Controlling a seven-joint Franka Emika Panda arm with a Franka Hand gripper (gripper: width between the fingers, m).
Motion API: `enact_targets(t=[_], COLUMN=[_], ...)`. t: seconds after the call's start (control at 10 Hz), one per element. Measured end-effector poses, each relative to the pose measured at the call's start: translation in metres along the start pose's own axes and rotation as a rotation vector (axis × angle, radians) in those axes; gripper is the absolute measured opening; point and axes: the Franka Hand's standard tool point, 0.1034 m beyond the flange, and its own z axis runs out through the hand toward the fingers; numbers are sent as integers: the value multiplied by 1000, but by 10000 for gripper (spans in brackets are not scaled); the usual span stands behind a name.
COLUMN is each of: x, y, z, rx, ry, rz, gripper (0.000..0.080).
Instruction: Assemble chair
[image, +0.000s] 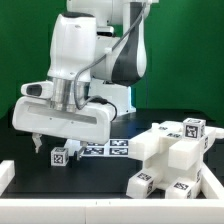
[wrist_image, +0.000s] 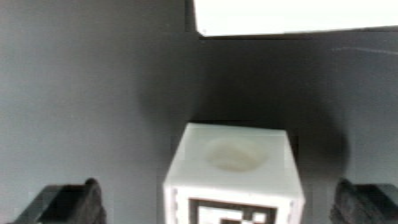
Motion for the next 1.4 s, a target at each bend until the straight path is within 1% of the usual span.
enact_targets(t=[0.1, 0.2, 0.3, 0.4, 0.5, 0.6, 0.7, 0.8, 0.9, 1.1, 1.2, 1.3, 1.4], x=[-2, 8, 16, 12, 22, 32, 33, 45, 54, 54, 48, 47, 49], y=[-4, -7, -2, -5, -9, -7, -8, -7, -4, 6, 6, 7, 7], z=[1, -8, -11, -10, -19, -23, -26, -27, -24, -15, -13, -12, -9], rx=[19, 49, 48, 86, 121, 127, 144, 147, 148, 158, 164, 161, 157], ry=[-41, -79, -73, -173, -292, -362, -472, -563, -631, -778, -868, -931, -932], rz=[-1, 5, 7, 13, 7, -15, -24, -43, -54, -44, -44, -47, -49], gripper=[647, 648, 648, 648, 648, 648, 648, 648, 648, 648, 648, 648, 648])
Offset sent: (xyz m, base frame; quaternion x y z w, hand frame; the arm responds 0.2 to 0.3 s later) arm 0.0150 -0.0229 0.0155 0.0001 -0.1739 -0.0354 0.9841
